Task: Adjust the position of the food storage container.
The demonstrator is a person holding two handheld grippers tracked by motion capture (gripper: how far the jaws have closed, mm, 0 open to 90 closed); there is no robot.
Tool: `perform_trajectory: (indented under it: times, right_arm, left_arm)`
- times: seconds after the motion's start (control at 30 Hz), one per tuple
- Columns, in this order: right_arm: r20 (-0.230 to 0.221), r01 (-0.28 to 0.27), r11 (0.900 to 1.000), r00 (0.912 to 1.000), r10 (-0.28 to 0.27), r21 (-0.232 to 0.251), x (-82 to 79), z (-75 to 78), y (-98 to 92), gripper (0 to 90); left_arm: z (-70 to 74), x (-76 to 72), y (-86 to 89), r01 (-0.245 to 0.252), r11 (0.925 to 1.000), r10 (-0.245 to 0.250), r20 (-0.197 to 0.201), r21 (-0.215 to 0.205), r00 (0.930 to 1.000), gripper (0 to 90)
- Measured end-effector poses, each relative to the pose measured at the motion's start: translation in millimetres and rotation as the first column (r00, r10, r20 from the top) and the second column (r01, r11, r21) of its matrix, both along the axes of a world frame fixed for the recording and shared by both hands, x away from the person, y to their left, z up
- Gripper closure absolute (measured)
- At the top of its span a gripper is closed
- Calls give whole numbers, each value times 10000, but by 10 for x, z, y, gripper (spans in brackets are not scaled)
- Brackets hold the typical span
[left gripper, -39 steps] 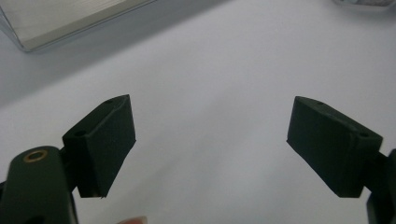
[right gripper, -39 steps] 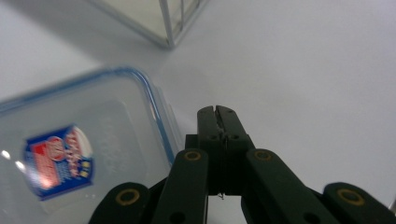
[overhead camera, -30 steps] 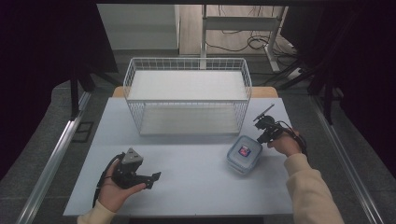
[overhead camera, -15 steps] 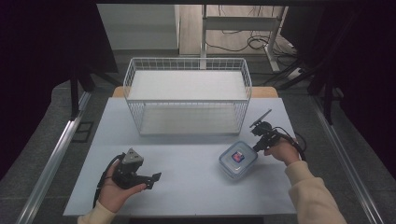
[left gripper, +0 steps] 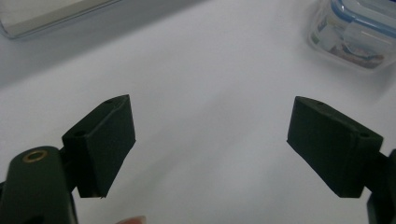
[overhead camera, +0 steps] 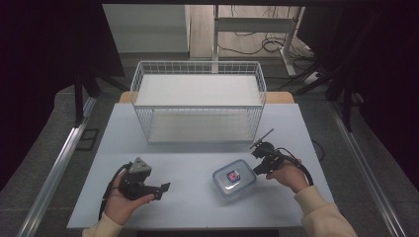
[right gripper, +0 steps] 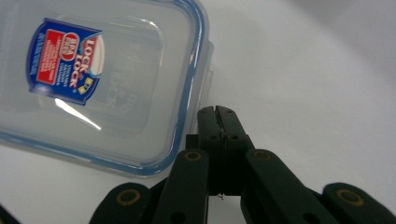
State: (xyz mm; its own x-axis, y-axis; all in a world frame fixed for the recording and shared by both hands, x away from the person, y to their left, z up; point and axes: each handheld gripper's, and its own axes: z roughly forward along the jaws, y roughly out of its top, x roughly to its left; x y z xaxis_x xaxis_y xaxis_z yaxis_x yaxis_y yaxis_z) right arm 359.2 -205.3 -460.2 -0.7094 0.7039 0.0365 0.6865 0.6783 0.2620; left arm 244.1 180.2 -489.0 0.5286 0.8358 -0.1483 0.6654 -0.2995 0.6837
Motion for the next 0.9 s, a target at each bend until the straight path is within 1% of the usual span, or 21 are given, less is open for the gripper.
perform_trajectory:
  times: [0.1, 0.23, 0.27, 0.33, 0.37, 0.4, 0.47, 0.53, 0.6, 0.67, 0.7, 0.73, 0.77, 0.8, 0.83, 0.87, 0.9]
  right_arm:
    - [-3, -143, 9998, 9999, 143, 127, -42, -9, 36, 895]
    - [-73, -150, 9994, 9999, 152, 309, -60, -16, 41, 895]
    - [-141, -259, 9988, 9995, 265, 408, -87, -21, 56, 895]
    - [-124, -325, 9986, 9994, 330, 416, -107, -22, 72, 895]
    - [-61, -409, 9984, 9991, 412, 379, -128, -19, 88, 895]
    - [122, -574, 9978, 9983, 570, 336, -165, 7, 100, 895]
    - [354, -660, 9961, 9973, 640, 586, -207, 67, 79, 895]
    - [675, -905, 9922, 9941, 848, 856, -281, 143, 66, 895]
    - [805, -1411, 9847, 9878, 1332, 1022, -405, 207, 107, 895]
    - [810, -2048, 9722, 9772, 1964, 1134, -546, 242, 185, 895]
    - [736, -2335, 9649, 9714, 2259, 1202, -616, 241, 233, 895]
    - [736, -2335, 9649, 9714, 2259, 1202, -616, 241, 233, 895]
    - [571, -2894, 9493, 9570, 2844, 1224, -733, 200, 338, 894]
    - [518, -3086, 9434, 9511, 3045, 1211, -779, 164, 392, 895]
    - [518, -3086, 9434, 9511, 3045, 1211, -779, 164, 392, 895]
    - [332, -3390, 9336, 9407, 3375, 1158, -841, 77, 496, 894]
    - [332, -3390, 9336, 9407, 3375, 1158, -841, 77, 496, 894]
  left_arm:
    - [-12, 5, -1, -8, 10000, 8, -50, 17, 10000, 154]
    - [-15, 3, -6, -1, 10000, 1, -62, -7, 10000, 154]
    - [-19, 5, -4, -22, 10000, 22, -72, 7, 10000, 154]
    - [-20, 5, -1, -30, 10000, 30, -68, 19, 10000, 153]
    - [-19, 3, 3, -63, 10000, 63, -66, 23, 10000, 153]
    - [-17, 0, 5, -85, 10000, 85, -62, 22, 9999, 154]
    - [-11, -14, 15, -86, 10000, 87, -36, 5, 10000, 154]
    - [-14, -12, 14, -78, 10000, 78, -42, 27, 10000, 154]
    - [-16, -9, 11, -77, 10000, 77, -48, 32, 10000, 154]
    - [-22, -5, 4, -58, 10000, 59, -53, 58, 10000, 154]
    - [-24, -6, 2, -64, 10000, 65, -52, 65, 10000, 154]
    - [-24, -6, 2, -64, 10000, 65, -52, 65, 10000, 154]
    - [-23, -8, 0, -55, 10000, 55, -59, 75, 10000, 154]
    - [-21, -10, -1, -55, 10000, 55, -57, 74, 10000, 154]
    - [-21, -10, -1, -55, 10000, 55, -57, 74, 10000, 154]
    - [-18, -15, -5, -50, 9999, 50, -36, 95, 10000, 154]
    - [-18, -15, -5, -50, 9999, 50, -36, 95, 10000, 154]
